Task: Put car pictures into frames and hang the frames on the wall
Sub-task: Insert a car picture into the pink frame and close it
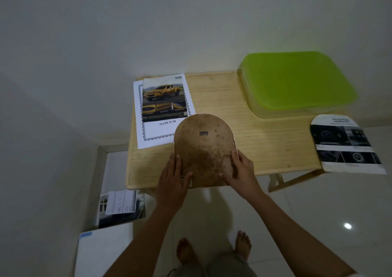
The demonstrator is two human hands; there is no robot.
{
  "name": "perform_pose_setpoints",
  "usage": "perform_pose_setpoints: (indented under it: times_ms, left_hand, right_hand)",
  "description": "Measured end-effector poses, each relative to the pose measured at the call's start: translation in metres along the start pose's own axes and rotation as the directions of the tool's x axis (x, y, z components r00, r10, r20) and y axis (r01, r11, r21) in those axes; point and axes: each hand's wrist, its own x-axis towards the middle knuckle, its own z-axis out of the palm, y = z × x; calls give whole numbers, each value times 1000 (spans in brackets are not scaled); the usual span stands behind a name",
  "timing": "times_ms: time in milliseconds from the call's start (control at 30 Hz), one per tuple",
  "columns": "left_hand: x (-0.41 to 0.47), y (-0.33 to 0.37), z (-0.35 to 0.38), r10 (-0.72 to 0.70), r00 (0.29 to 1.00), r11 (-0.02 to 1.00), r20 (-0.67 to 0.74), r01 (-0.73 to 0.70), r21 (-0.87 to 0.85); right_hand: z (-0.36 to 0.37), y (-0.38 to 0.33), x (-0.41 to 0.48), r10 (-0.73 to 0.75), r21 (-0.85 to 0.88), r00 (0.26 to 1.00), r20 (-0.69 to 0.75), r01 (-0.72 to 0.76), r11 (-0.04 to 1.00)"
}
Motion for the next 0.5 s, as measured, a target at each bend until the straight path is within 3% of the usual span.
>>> perform_pose_setpoints:
  times_ms: [167,300,500]
  left_hand:
    - [0,4,4,-12,1000,1000,-26,11,-21]
    - [1,4,7,-24,998,998,-57,20,-68]
    - [2,2,4,-33,999,992,-23,30,-125]
  right_hand:
    - [7,-1,3,77,260,986,-150,-36,965]
    - [-2,-10,7,183,492,961,-209,-59,869]
    - [-13,-11,18,167,554,965,-202,-28,832]
